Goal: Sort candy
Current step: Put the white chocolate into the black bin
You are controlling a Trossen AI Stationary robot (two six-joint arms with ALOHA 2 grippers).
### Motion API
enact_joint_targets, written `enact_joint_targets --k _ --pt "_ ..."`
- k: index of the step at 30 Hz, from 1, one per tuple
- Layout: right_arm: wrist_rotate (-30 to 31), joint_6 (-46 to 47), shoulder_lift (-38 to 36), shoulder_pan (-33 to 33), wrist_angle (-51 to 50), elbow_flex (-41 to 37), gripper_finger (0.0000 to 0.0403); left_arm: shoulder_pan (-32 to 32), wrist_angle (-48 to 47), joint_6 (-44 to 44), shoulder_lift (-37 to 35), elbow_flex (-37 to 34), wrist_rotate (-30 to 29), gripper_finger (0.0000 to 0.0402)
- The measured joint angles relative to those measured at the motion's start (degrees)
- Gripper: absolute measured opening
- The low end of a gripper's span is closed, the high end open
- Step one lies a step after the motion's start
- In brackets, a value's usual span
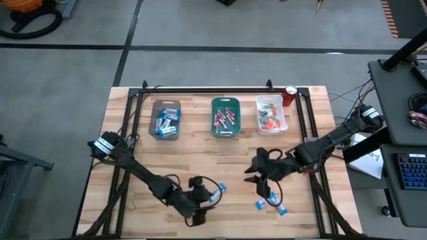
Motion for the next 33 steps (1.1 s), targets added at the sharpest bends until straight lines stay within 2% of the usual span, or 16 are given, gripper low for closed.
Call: enact_joint_targets --k 6,14,17,22,30,33 --pt "1.7 0.0 -0.2 2.9 -0.4 0.0 0.0142 0.0 -5.9 -2.8 4.3 4.4 -4.6 0.0256" --pt "2.7 -0.2 0.3 3.7 -0.6 0.0 0.0141 0.4 -13.1 -10.8 8.0 6.1 -9.9 0.0258" --pt "2.8 -0.3 0.4 3.7 -0.5 0.0 0.0141 0.4 -13.4 -12.1 8.3 5.5 -10.1 0.0255" --pt "3.5 -0.7 0.4 3.7 -0.5 0.0 0.0141 0.4 -13.5 -12.1 8.3 4.9 -10.5 0.0210" --pt "4.3 -2.1 0.4 3.7 -0.5 0.0 0.0141 0.4 -13.6 -12.3 8.2 4.4 -10.6 0.0086" --pt "4.3 -2.6 0.4 3.7 -0.5 0.0 0.0141 0.4 -13.7 -12.7 8.1 4.4 -10.6 0.0069"
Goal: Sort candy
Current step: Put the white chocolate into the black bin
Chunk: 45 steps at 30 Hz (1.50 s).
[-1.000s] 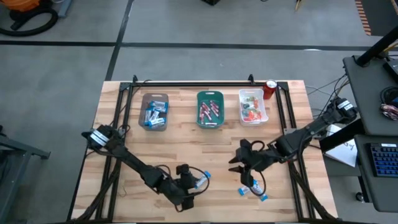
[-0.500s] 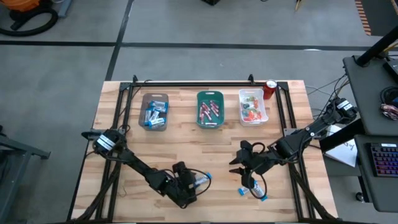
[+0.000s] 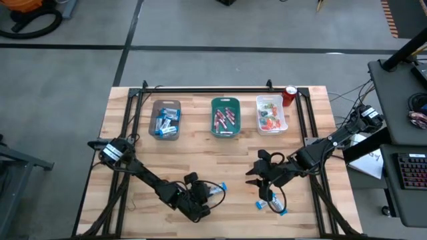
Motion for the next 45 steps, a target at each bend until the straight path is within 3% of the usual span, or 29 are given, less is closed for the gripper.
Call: enact_joint_targets --k 7,15,22,28,31,37,45 --pt "0.0 -0.6 0.0 0.0 0.0 -0.2 0.0141 -0.1 -1.0 -0.6 -2.3 0.0 1.2 0.0073" --pt "0.1 -1.3 0.0 0.0 0.0 -0.8 0.0141 -0.1 -9.1 -0.7 -10.8 -0.3 -1.1 0.0077" --pt "5.0 -2.5 0.0 0.0 0.1 -1.1 0.0141 1.2 -32.9 -7.0 -24.3 -0.8 -6.7 0.0078" --pt "15.3 -5.1 0.0 -0.1 0.0 -1.6 0.0141 4.5 -55.1 -17.9 -37.0 -3.2 -12.4 0.0078" --pt "19.2 -5.5 0.0 -1.2 0.1 -1.6 0.0141 8.2 -61.2 -21.5 -43.2 -6.4 -13.9 0.0079" --pt "19.4 -5.5 0.0 -5.3 0.1 -1.7 0.0141 20.8 -59.6 -20.8 -53.7 -16.9 -14.3 0.0079" --pt "19.3 -4.9 0.0 -8.2 -0.1 -2.8 0.0141 37.8 -44.2 -10.1 -60.4 -29.1 -9.1 0.0079"
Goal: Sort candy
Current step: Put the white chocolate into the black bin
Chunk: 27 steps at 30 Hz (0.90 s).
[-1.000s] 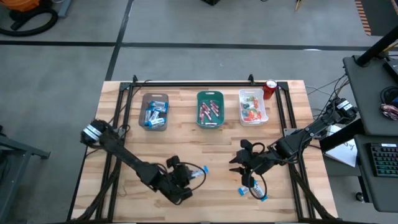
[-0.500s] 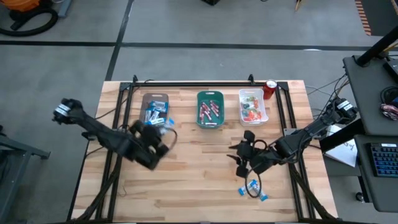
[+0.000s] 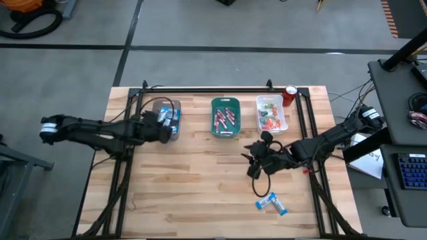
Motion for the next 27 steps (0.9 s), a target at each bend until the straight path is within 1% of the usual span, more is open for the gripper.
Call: enact_joint_targets --k 3,7,14,27 --pt "-0.1 1.1 0.0 0.1 0.1 -0.4 0.0141 4.3 3.3 2.8 -0.3 -2.2 2.2 0.0079" --pt "0.0 3.0 0.0 0.1 0.0 -0.8 0.0141 7.4 3.3 3.5 0.4 -3.1 2.3 0.0079" --pt "-0.1 6.7 0.0 0.1 -0.3 -0.8 0.0141 7.9 3.4 6.0 2.2 -2.0 2.3 0.0091" --pt "0.0 8.0 0.0 0.1 0.0 -0.8 0.0141 7.8 3.8 5.7 3.9 -1.7 1.7 0.0150"
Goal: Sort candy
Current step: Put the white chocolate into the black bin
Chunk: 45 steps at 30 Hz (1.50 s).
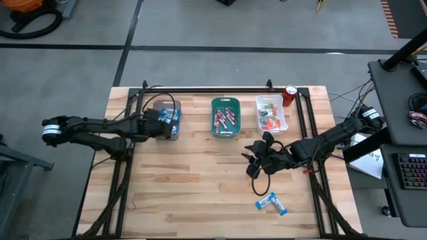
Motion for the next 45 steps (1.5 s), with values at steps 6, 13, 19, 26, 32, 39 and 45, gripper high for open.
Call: enact_joint_targets --k 6,13,19,26,32,39,45 --pt "0.0 1.3 0.0 0.0 0.2 0.0 0.0141 0.0 0.1 0.6 0.0 0.4 0.0 0.0188" --pt "0.0 2.5 0.0 0.0 0.2 0.0 0.0141 -1.6 0.2 4.4 0.0 4.2 0.5 0.0214" --pt "-3.9 5.7 0.0 0.0 0.2 0.0 0.0141 -7.6 0.7 10.3 0.0 10.0 0.5 0.0216" --pt "-20.0 12.7 0.0 0.0 0.2 0.0 0.0141 -21.3 8.2 16.8 0.0 12.6 0.5 0.0216" --pt "-30.9 18.9 2.4 0.1 0.1 0.0 0.0141 -31.4 18.8 19.0 0.9 11.2 -1.4 0.0216" --pt "-46.6 26.8 9.7 0.8 -7.7 3.6 0.0141 -33.8 20.8 19.0 4.7 11.4 -6.6 0.0216" --pt "-48.7 32.8 13.9 4.0 -28.1 10.2 0.0141 -33.8 20.8 19.1 7.6 11.5 -6.6 0.0216"
